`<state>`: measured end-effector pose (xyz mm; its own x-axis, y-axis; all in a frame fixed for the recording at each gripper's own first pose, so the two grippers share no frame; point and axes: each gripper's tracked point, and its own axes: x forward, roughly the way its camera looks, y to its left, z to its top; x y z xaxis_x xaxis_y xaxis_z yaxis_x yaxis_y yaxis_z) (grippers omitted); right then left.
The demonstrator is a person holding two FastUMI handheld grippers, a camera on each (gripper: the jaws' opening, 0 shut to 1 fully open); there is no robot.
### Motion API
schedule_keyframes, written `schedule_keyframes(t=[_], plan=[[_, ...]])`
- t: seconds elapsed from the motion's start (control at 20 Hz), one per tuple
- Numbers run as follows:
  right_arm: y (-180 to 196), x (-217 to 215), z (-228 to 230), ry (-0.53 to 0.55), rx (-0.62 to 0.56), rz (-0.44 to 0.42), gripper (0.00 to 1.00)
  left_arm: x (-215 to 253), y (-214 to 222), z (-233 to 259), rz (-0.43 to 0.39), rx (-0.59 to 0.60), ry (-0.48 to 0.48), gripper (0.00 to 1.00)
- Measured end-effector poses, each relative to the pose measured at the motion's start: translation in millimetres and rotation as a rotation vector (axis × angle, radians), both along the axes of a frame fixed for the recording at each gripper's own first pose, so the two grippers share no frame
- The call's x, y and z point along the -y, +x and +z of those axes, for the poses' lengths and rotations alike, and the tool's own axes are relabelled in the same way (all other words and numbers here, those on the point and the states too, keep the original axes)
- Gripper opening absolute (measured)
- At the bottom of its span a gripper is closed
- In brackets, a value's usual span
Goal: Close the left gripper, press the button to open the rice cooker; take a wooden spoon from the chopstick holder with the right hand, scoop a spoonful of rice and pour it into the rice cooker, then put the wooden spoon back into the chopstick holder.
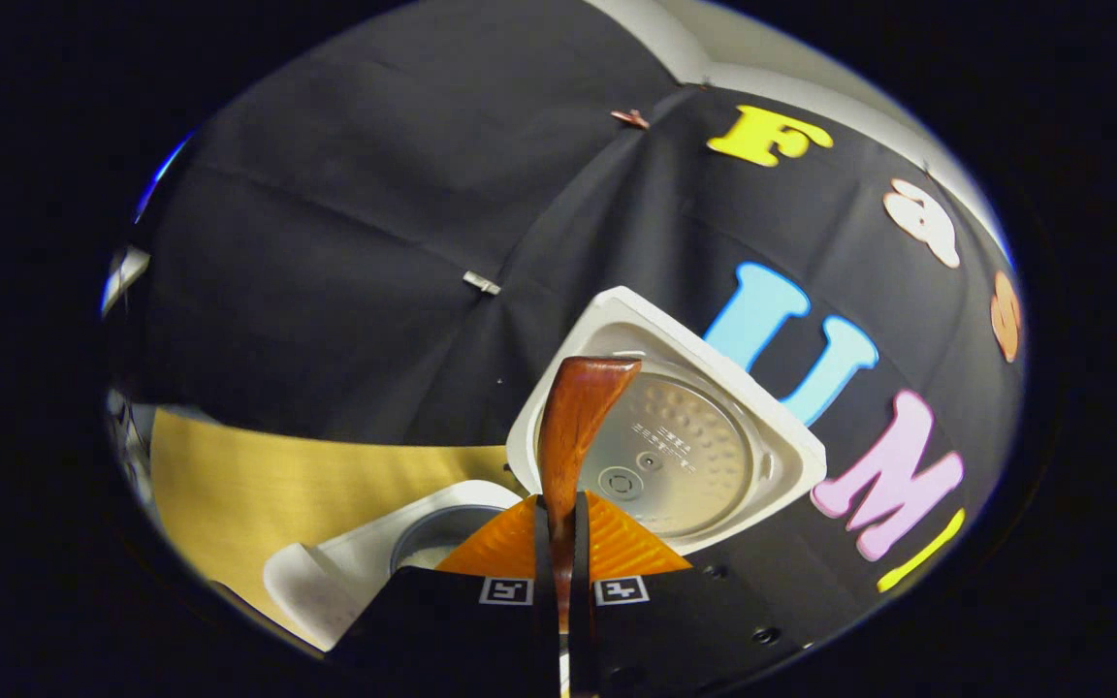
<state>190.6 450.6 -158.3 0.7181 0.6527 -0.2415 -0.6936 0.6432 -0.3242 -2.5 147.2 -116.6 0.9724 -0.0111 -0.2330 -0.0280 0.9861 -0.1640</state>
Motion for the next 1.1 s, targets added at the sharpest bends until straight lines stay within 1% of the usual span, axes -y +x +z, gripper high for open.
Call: schedule_keyframes(t=[0.15,0.25,0.45,0.6,0.7,0.8,0.9,1.1], plan=[[15.2,15.7,7.2,0.215,-0.204,-0.112,0.08,-1.1,-4.0,1.9,0.007,0.002,0.002,0.95],[22.1,28.5,12.6,0.338,-0.315,-0.183,0.08,1.5,-5.2,3.6,0.005,0.006,0.001,0.95],[28.6,59.4,36.5,0.556,-0.438,-0.253,0.08,11.1,-9.5,9.9,-0.003,0.013,0.01,0.95],[29.4,94.3,65.0,0.761,-0.521,-0.293,0.08,20.5,-13.0,13.8,-0.012,0.018,0.028,0.95],[30.6,126.8,86.2,0.87,-0.54,-0.325,0.08,23.8,-13.2,18.9,-0.012,0.027,0.038,0.95],[31.1,166.8,103.7,0.939,-0.52,-0.349,0.08,26.0,-11.4,25.5,0.002,0.035,0.042,0.95],[29.5,219.3,119.0,0.961,-0.463,-0.386,0.08,26.9,-11.2,32.7,0.016,0.044,0.049,0.95],[24.2,314.1,122.4,0.945,-0.371,-0.459,0.08,43.6,-6.7,37.9,0.028,0.053,0.055,0.95]])
